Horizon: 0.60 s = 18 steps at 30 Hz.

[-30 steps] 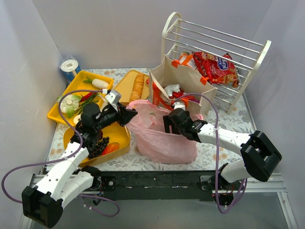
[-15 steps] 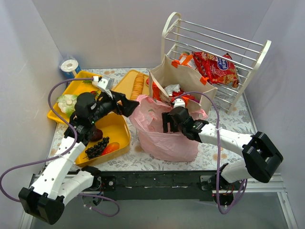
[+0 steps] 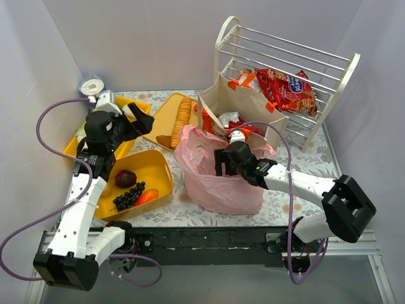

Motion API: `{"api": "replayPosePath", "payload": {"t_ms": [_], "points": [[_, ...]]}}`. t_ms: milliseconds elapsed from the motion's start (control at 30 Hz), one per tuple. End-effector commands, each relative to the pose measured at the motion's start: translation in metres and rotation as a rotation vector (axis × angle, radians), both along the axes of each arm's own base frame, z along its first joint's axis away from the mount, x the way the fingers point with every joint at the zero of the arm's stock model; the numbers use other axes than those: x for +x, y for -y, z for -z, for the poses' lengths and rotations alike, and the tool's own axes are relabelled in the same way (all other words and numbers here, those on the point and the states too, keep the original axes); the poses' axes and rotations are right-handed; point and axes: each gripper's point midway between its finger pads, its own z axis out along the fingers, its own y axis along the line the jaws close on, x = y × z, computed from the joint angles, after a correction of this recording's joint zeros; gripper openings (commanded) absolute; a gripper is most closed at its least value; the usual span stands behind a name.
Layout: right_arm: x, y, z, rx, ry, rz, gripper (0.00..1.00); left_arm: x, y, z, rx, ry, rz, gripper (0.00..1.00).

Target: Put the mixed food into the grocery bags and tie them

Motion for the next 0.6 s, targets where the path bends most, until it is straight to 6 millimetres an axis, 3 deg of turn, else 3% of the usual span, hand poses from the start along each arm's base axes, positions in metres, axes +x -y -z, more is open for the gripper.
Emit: {"api": "replayPosePath", "payload": {"t_ms": [0,33,167,367,400,567], "points": [[0.007,-0.005,-0.021,0.06,0.062,-0.003,0.91,-0.009,-0.091,0.098,-0.026,-0.362,-0.509,0.98],[0.006,-0.005,-0.021,0.06,0.063,-0.006,0.91,-0.017,-0.097,0.116,-0.04,-0.408,-0.552,0.98],[0.003,0.0,-0.018,0.054,0.068,-0.004,0.91,-0.04,-0.108,0.157,-0.069,-0.527,-0.652,0.98],[0.004,-0.003,-0.025,0.087,0.092,-0.013,0.91,-0.063,-0.117,0.19,-0.094,-0.585,-0.749,0.98],[0.003,-0.003,-0.026,0.091,0.092,-0.016,0.91,-0.068,-0.118,0.203,-0.085,-0.615,-0.757,0.98],[0.001,-0.005,-0.028,0.111,0.094,-0.029,0.91,-0.074,-0.129,0.235,-0.063,-0.676,-0.832,0.98]]}}
